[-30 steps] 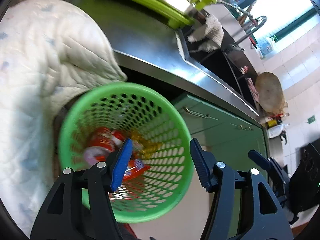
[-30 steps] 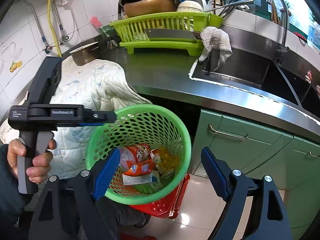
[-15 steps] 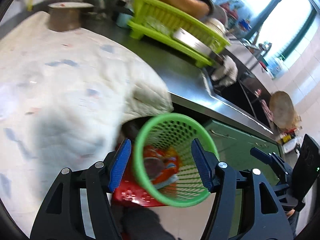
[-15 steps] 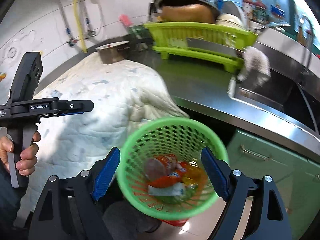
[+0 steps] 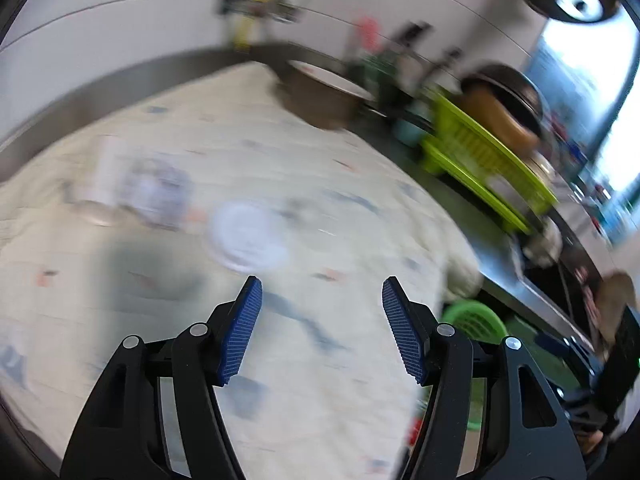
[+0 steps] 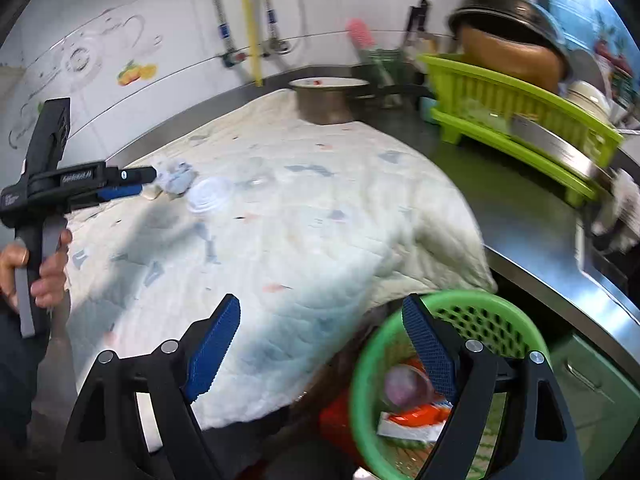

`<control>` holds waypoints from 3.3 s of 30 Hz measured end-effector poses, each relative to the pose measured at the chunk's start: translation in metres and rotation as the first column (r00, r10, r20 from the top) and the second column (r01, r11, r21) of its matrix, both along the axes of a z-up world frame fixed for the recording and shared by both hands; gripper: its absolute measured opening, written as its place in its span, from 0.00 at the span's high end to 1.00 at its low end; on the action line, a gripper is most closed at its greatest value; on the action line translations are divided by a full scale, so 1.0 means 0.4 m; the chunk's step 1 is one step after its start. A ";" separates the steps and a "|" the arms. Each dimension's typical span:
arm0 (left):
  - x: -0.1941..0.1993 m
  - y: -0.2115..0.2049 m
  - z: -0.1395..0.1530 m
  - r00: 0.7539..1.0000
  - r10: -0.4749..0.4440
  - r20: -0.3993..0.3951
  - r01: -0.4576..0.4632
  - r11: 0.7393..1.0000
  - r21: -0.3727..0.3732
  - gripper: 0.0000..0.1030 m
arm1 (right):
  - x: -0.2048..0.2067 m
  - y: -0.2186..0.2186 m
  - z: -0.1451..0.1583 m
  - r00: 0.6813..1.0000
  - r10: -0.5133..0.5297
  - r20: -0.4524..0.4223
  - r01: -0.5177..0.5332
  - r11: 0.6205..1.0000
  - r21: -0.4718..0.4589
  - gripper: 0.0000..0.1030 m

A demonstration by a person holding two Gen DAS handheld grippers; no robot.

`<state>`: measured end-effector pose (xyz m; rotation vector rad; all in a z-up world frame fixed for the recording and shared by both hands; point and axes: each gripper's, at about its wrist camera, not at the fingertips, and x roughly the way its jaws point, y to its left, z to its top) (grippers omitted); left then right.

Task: Collect trash
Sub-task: 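Move both grippers back over the mat toward the paper cup and blue tissue, then grasp the white paper cup with the left gripper while the right grasps the blue tissue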

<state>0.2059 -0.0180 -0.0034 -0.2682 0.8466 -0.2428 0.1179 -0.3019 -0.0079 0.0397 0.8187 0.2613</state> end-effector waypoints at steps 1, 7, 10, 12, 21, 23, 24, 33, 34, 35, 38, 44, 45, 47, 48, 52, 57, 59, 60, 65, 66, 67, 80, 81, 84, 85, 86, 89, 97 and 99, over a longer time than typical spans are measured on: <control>0.011 0.048 0.003 0.999 0.044 0.004 -0.044 0.999 0.009 0.39 | 0.009 0.015 -0.001 1.000 0.012 -0.003 -0.012 1.000 0.000 0.22; 0.103 0.256 -0.011 0.970 0.243 -0.026 -0.242 0.970 0.021 0.36 | 0.076 0.143 0.005 0.995 0.100 -0.007 -0.100 0.995 0.002 0.22; 0.149 0.306 -0.022 0.963 0.267 -0.044 -0.267 0.964 0.013 0.35 | 0.114 0.207 0.015 0.990 0.142 0.000 -0.142 0.990 -0.008 0.22; 0.174 0.320 -0.028 0.960 0.278 -0.041 -0.277 0.960 0.035 0.33 | 0.135 0.241 0.019 0.987 0.160 0.000 -0.160 0.987 -0.013 0.22; 0.291 0.375 -0.107 0.953 0.276 -0.125 -0.274 0.961 0.035 0.32 | 0.222 0.348 0.011 0.973 0.230 -0.014 -0.230 0.973 -0.033 0.22; 0.308 0.381 -0.121 0.951 0.279 -0.131 -0.276 0.960 0.042 0.32 | 0.240 0.369 0.010 0.970 0.243 -0.015 -0.243 0.969 -0.042 0.22; 0.315 0.387 -0.127 0.950 0.281 -0.135 -0.278 0.960 0.035 0.32 | 0.250 0.378 0.009 0.968 0.251 -0.013 -0.252 0.967 -0.044 0.22; 0.358 0.401 -0.155 0.950 0.270 -0.159 -0.267 0.963 0.040 0.32 | 0.301 0.450 0.002 0.951 0.309 -0.021 -0.310 0.949 -0.067 0.22; 0.363 0.403 -0.160 0.949 0.269 -0.163 -0.265 0.963 0.042 0.32 | 0.307 0.458 0.000 0.949 0.314 -0.024 -0.315 0.947 -0.063 0.22; 0.368 0.406 -0.165 0.948 0.271 -0.167 -0.268 0.962 0.044 0.32 | 0.313 0.466 -0.002 0.947 0.319 -0.026 -0.320 0.946 -0.060 0.22; 0.375 0.411 -0.172 0.948 0.268 -0.172 -0.266 0.963 0.037 0.32 | 0.325 0.488 -0.007 0.942 0.334 -0.028 -0.335 0.940 -0.065 0.22; 0.365 0.408 -0.166 0.962 0.244 -0.126 -0.241 0.970 0.032 0.43 | 0.346 0.525 -0.012 0.935 0.354 -0.028 -0.356 0.931 -0.079 0.22; 0.359 0.409 -0.161 0.963 0.245 -0.113 -0.243 0.970 0.033 0.43 | 0.348 0.527 -0.011 0.934 0.357 -0.029 -0.358 0.931 -0.076 0.22; 0.333 0.411 -0.141 0.964 0.255 -0.082 -0.252 0.967 0.044 0.43 | 0.357 0.538 -0.011 0.931 0.363 -0.028 -0.364 0.929 -0.074 0.22; 0.316 0.415 -0.131 0.962 0.263 -0.073 -0.261 0.965 0.038 0.43 | 0.362 0.545 -0.011 0.930 0.366 -0.028 -0.367 0.927 -0.073 0.22; 0.243 0.446 -0.091 0.957 0.288 -0.038 -0.290 0.957 -0.028 0.44 | 0.392 0.594 -0.019 0.920 0.389 -0.034 -0.391 0.918 -0.068 0.23; 0.151 0.487 -0.041 0.947 0.320 0.006 -0.319 0.945 -0.071 0.44 | 0.446 0.680 -0.042 0.905 0.423 -0.039 -0.425 0.902 -0.070 0.24; 0.123 0.498 -0.023 0.941 0.336 0.036 -0.333 0.940 -0.072 0.44 | 0.476 0.715 -0.063 0.902 0.429 -0.059 -0.432 0.900 -0.064 0.27; 0.109 0.504 -0.014 0.938 0.343 0.049 -0.339 0.938 -0.068 0.44 | 0.488 0.728 -0.073 0.900 0.431 -0.065 -0.435 0.898 -0.064 0.28; 0.057 0.539 0.018 0.920 0.381 0.093 -0.376 0.924 -0.068 0.44 | 0.549 0.779 -0.118 0.904 0.420 -0.083 -0.426 0.902 -0.066 0.30; 0.051 0.545 0.020 0.917 0.386 0.095 -0.381 0.922 -0.068 0.44 | 0.560 0.789 -0.126 0.907 0.411 -0.090 -0.417 0.906 -0.070 0.31; 0.046 0.551 0.021 0.915 0.392 0.096 -0.387 0.919 -0.072 0.44 | 0.572 0.798 -0.134 0.910 0.404 -0.097 -0.411 0.909 -0.071 0.31; 0.014 0.561 0.014 0.908 0.407 0.093 -0.403 0.913 -0.064 0.44 | 0.614 0.806 -0.166 0.933 0.342 -0.114 -0.345 0.939 -0.004 0.62; 0.011 0.559 0.014 0.909 0.407 0.092 -0.402 0.913 -0.066 0.44 | 0.608 0.797 -0.160 0.933 0.342 -0.109 -0.344 0.939 0.005 0.65; 0.004 0.550 0.013 0.910 0.406 0.091 -0.400 0.914 -0.071 0.44 | 0.579 0.772 -0.139 0.932 0.350 -0.093 -0.349 0.937 0.031 0.71; 0.002 0.545 0.014 0.910 0.403 0.091 -0.398 0.915 -0.073 0.44 | 0.567 0.762 -0.130 0.932 0.353 -0.086 -0.351 0.936 0.037 0.73; -0.001 0.543 0.015 0.911 0.403 0.091 -0.397 0.915 -0.076 0.44 | 0.557 0.754 -0.123 0.931 0.354 -0.083 -0.352 0.935 0.040 0.74; -0.012 0.532 0.018 0.912 0.401 0.092 -0.394 0.915 -0.081 0.44 | 0.528 0.740 -0.114 0.930 0.360 -0.077 -0.359 0.933 0.025 0.77; -0.049 0.524 0.034 0.912 0.398 0.097 -0.391 0.916 -0.084 0.44 | 0.458 0.704 -0.118 0.933 0.354 -0.061 -0.354 0.935 0.023 0.79; -0.058 0.518 0.038 0.914 0.392 0.103 -0.386 0.919 -0.078 0.44 | 0.438 0.692 -0.116 0.933 0.355 -0.057 -0.354 0.935 0.035 0.80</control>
